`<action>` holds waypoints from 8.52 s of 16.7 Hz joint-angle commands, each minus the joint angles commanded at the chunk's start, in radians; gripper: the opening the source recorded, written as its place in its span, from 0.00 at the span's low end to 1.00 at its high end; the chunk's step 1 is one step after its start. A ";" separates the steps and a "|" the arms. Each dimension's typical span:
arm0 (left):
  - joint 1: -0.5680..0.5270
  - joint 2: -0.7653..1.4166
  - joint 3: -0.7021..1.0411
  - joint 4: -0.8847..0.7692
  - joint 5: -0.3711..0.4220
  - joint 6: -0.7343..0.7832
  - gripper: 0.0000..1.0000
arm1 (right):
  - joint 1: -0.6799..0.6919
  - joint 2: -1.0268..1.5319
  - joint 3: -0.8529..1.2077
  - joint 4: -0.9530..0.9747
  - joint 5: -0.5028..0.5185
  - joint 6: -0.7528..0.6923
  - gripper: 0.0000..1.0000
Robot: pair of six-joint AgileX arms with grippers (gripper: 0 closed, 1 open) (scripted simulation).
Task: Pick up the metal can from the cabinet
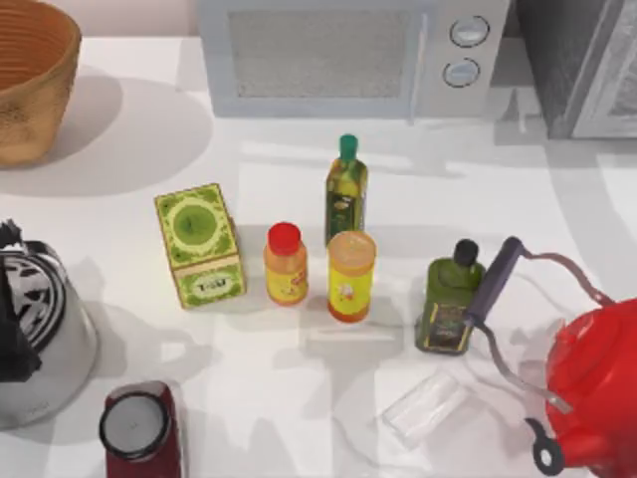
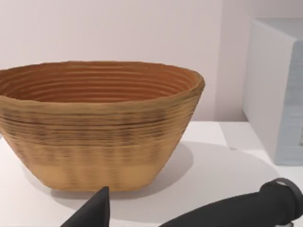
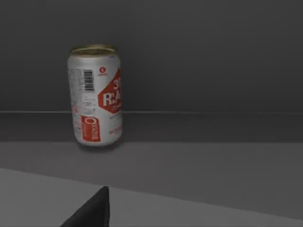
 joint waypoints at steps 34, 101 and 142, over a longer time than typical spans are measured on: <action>0.000 0.000 0.000 0.000 0.000 0.000 1.00 | 0.107 0.583 0.487 0.107 0.129 -0.001 1.00; 0.000 0.000 0.000 0.000 0.000 0.000 1.00 | -0.091 -1.024 -1.387 0.298 -0.095 -0.009 0.00; 0.000 0.000 0.000 0.000 0.000 0.000 1.00 | -0.322 0.960 -0.920 1.922 -1.026 0.001 0.00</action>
